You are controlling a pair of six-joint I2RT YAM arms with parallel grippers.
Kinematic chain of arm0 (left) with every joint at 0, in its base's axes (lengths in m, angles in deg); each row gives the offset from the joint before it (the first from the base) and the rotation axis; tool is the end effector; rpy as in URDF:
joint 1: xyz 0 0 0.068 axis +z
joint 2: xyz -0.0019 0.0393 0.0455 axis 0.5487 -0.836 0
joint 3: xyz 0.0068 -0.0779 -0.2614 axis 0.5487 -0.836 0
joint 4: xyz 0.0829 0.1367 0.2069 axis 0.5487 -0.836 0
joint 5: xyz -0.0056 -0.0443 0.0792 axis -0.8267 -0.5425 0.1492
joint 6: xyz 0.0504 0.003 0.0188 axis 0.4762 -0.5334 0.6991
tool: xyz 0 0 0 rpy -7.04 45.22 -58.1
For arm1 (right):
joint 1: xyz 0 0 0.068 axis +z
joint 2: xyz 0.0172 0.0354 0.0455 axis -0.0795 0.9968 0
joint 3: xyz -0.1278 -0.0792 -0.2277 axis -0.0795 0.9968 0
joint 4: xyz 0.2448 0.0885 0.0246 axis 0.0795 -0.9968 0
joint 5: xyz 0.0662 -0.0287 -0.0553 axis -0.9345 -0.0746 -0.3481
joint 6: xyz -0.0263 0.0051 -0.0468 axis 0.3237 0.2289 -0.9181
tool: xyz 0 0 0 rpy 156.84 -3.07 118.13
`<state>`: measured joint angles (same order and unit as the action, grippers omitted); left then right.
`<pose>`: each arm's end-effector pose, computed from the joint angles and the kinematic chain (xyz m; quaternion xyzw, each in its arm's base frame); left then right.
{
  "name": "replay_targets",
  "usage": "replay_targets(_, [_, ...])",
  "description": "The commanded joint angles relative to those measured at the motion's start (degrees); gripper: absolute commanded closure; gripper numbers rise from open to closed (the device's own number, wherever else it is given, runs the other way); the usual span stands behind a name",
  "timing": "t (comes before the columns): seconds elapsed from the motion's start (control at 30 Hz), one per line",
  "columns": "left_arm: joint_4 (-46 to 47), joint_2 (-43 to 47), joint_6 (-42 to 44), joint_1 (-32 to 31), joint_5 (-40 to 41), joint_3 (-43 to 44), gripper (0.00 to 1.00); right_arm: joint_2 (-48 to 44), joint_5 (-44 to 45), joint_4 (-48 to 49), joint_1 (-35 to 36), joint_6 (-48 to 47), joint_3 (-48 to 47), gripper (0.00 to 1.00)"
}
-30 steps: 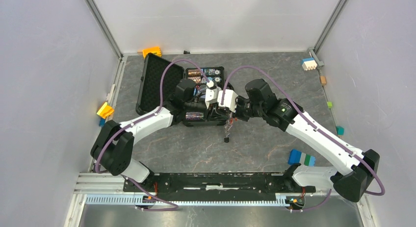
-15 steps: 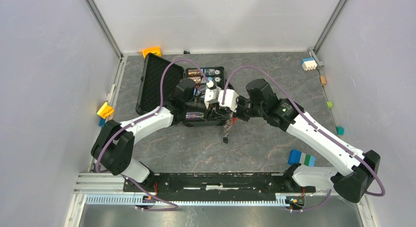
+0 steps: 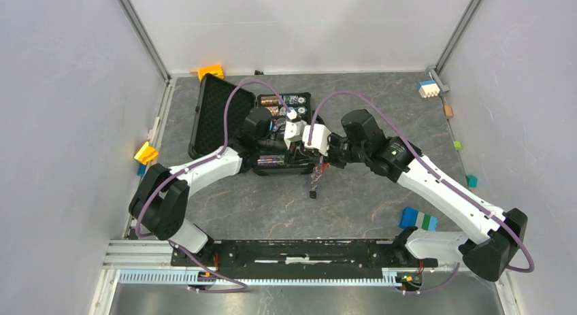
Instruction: Put the keys on the keyring
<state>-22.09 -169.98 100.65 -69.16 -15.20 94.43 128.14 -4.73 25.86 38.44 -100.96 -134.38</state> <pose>0.2535 -0.2217 0.2636 0.5724 0.4917 -0.4857 0.4413 0.1805 0.1820 0.3451 -0.5893 0.6670 0.1701 0.4230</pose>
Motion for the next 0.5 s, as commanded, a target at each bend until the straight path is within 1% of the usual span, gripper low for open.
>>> replay_targets(0.0, [2.7, -0.1, -2.4, -0.3, -1.6, 1.8, 0.72, -1.4, -0.8, 2.5, -0.2, 0.2, -0.1, 1.0])
replay_targets(0.47, [3.1, -0.2, -3.6, -0.3, -1.9, 2.1, 0.96, -1.5, -0.5, 2.7, -0.4, 0.1, 0.3, 1.0])
